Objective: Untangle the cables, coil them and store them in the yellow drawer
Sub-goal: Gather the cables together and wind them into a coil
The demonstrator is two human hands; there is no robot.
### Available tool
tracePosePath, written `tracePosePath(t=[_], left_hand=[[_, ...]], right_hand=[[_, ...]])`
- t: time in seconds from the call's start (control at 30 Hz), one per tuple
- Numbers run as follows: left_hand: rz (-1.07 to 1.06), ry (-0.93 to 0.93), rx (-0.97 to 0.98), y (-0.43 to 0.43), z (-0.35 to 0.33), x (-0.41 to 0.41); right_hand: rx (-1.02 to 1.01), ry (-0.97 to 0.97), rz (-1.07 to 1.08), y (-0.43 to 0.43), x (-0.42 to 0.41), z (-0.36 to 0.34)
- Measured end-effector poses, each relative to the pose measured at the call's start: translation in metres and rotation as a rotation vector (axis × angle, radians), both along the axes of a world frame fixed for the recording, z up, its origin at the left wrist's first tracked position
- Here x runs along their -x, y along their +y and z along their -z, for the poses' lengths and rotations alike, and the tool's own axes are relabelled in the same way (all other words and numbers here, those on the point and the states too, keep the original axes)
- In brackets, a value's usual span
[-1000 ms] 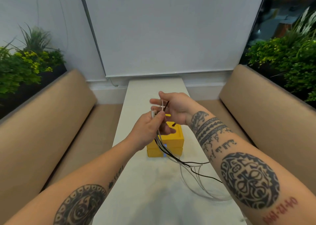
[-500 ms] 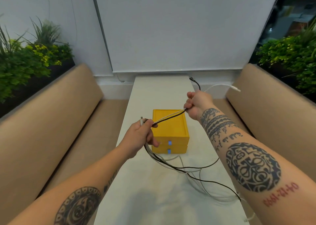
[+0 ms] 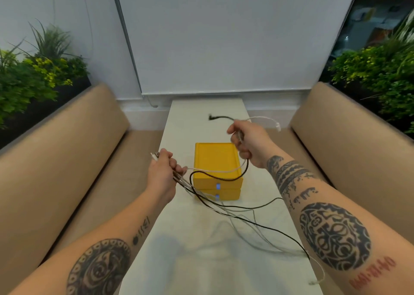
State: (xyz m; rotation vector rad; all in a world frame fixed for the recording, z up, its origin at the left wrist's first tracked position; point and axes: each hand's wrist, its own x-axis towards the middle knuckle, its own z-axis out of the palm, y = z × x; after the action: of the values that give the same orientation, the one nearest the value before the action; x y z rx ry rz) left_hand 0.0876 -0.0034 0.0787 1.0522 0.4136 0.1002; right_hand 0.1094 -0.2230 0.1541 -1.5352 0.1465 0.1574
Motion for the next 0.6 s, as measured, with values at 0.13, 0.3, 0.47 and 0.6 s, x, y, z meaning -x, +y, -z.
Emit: tracePosePath(t=[0.13,0.3,0.47,0.6], left_hand=[[0.120,-0.069,-0.035,-0.020,-0.015,-0.008],[0.155,-0.164,0.030,-0.033,-0.027,-0.009],[0.108,-0.242,-0.058,-0.039,-0.025,-0.006],[0.055,-0.177,-0.147,-0.041,-0.028,-0.006]], right_hand=[[0.236,-0.050,-0.171,0.032,0.020,0.019],[0.242,-0.066,-0.131,0.058,0.040,0.048],[0.143,-0.027,-0.126,0.074,0.048,0.051],[0.160,-0.001,-0.164,0.068,0.045,0.047]])
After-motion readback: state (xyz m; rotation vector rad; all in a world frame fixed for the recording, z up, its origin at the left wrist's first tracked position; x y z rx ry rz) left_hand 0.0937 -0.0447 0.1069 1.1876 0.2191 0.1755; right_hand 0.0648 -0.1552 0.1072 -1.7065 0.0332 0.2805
